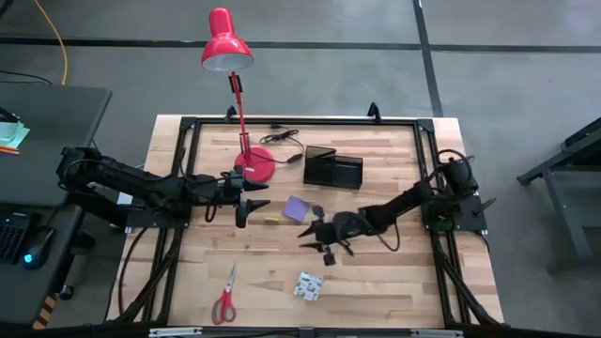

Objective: Pick and place office supplies into organizer
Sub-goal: Put the yellow eraser into the black desk organizer

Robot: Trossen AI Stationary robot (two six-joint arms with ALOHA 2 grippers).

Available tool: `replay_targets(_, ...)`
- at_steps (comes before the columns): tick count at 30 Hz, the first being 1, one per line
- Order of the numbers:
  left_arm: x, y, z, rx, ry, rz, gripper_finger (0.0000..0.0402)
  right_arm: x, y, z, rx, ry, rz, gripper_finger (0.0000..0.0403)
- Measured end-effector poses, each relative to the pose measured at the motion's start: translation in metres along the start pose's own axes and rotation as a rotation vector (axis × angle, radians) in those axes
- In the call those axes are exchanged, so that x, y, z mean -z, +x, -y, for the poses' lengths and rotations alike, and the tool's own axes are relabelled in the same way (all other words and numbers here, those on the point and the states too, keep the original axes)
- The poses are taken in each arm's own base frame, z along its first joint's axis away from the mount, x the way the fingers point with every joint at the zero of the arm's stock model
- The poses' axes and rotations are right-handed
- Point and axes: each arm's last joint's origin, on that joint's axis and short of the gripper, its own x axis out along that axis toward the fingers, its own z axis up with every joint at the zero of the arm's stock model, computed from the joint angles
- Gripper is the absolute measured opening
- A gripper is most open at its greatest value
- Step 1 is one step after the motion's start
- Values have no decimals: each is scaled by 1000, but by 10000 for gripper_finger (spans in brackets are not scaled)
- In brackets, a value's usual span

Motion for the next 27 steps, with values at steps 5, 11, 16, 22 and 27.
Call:
replay_targets(5,-6,0,1,8,-7,58,233,15,-17,9,92,3,138,119)
replay_targets(11,-9,0,2,16,-14,90,233,22,-13,32,211,21,96,119)
replay_targets(16,-8,0,2,17,-14,86,233,29,3,49,208,31,76,110)
replay_targets(22,-7,0,3,45,-11,71,233,34,19,60,216,68,71,99)
replay_targets(27,-7,0,3,45,-17,62,233,33,39,61,153,69,77,99)
